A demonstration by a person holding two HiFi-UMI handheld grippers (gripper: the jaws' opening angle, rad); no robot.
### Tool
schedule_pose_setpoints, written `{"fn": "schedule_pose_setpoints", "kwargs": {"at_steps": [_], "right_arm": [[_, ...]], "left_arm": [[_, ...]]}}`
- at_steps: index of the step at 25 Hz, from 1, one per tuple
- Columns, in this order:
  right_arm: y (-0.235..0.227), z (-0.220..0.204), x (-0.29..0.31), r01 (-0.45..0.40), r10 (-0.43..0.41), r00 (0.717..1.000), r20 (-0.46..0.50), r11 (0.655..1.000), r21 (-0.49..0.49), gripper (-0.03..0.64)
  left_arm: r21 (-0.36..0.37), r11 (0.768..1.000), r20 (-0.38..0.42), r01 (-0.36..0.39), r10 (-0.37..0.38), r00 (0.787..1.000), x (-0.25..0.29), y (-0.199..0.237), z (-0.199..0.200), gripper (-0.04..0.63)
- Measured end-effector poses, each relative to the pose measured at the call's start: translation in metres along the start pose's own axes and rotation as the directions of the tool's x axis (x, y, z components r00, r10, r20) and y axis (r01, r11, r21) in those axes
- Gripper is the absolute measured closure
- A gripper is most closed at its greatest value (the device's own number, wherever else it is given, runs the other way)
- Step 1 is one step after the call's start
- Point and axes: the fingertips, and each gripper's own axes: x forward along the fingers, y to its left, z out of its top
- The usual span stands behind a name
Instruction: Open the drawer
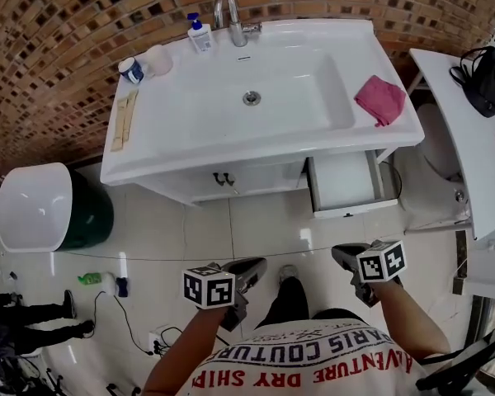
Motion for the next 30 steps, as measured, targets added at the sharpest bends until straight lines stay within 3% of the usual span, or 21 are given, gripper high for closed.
{"fn": "schedule_pose_setpoints", "kwargs": {"at_steps": [5, 8, 14, 20, 23, 30], "right_arm": [[0.078, -0.021, -0.035, -0.23, 0.231, 0.973, 0.017, 0.973, -0.01, 0.611], [0.101, -0.056, -0.06, -0.318, 0.318, 0.948, 0.013, 0.948, -0.018, 0.611], [0.112, -0.145, -0.122, -0.358, 0.359, 0.933, 0.004, 0.93, -0.08, 0.611], [0.125, -0.205, -0.183, -0.345, 0.354, 0.931, 0.091, 0.933, -0.106, 0.611], [0.147, -0.222, -0.211, -0.372, 0.385, 0.913, 0.134, 0.922, -0.111, 0.611], [0.181, -0.248, -0.243, -0.381, 0.399, 0.901, 0.169, 0.916, -0.127, 0.611]], "left_arm": [[0.023, 1.0, 0.005, -0.005, 0.005, 1.0, 0.0, -0.032, -0.033, 0.601], [0.033, 0.999, 0.007, -0.008, 0.008, 1.0, 0.005, -0.059, -0.068, 0.601], [0.041, 0.999, 0.071, 0.01, -0.013, 0.997, 0.008, -0.136, -0.161, 0.601], [0.05, 0.998, 0.103, 0.031, -0.036, 0.994, 0.006, -0.208, -0.238, 0.601], [0.077, 0.996, 0.107, 0.038, -0.046, 0.993, -0.004, -0.244, -0.255, 0.601], [0.135, 0.989, 0.113, 0.053, -0.068, 0.991, -0.03, -0.292, -0.263, 0.601]]}}
